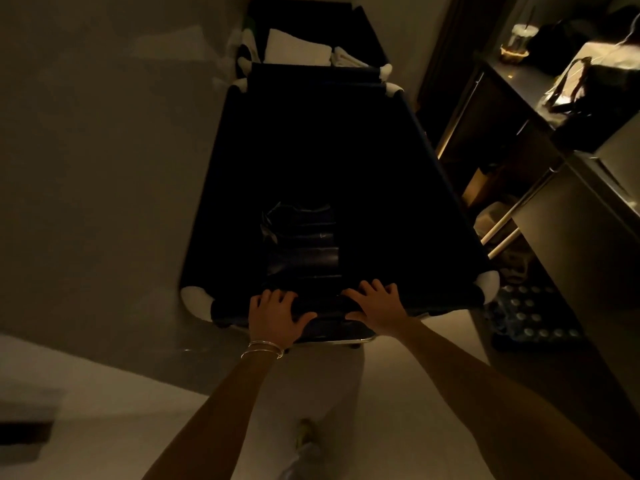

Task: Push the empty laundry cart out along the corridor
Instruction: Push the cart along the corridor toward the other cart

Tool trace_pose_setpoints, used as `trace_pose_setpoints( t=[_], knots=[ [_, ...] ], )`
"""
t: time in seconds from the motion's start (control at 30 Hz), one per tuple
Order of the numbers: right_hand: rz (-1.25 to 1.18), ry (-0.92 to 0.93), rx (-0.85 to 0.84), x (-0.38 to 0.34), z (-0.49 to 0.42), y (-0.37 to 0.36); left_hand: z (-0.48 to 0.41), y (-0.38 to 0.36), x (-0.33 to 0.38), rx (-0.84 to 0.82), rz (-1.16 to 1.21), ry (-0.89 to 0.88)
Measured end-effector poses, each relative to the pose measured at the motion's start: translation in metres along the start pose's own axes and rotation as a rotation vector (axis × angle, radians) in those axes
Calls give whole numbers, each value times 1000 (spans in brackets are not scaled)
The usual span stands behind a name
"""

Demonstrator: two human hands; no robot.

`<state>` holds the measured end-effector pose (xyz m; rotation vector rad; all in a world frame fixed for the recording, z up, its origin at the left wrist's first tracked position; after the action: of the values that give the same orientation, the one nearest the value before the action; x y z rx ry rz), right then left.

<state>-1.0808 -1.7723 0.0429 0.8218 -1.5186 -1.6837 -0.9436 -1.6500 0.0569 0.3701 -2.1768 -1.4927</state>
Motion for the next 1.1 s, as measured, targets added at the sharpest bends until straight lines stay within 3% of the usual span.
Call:
trace_pose_setpoints(
  t=[0.73, 1.0, 1.1],
  knots=[
    [-7, 56, 7, 26, -93, 8, -90, -33, -21, -38, 8, -27],
    [12, 125, -3, 30, -91, 11, -101, -39, -19, -256, -50, -70],
    [51, 146, 46, 26, -91, 12, -106, -35, -24, -225, -84, -58]
  ],
)
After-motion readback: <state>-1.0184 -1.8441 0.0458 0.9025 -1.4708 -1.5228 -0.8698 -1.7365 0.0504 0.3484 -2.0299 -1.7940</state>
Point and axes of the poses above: each hand's wrist, its own z-axis away from the middle knuckle, its own y-axis out of the back of the hand, x = y × z, the point moved 9 cm from there along -z, towards the middle knuckle, and after that the axes turned 9 degrees about x, right-handed, at the moved point
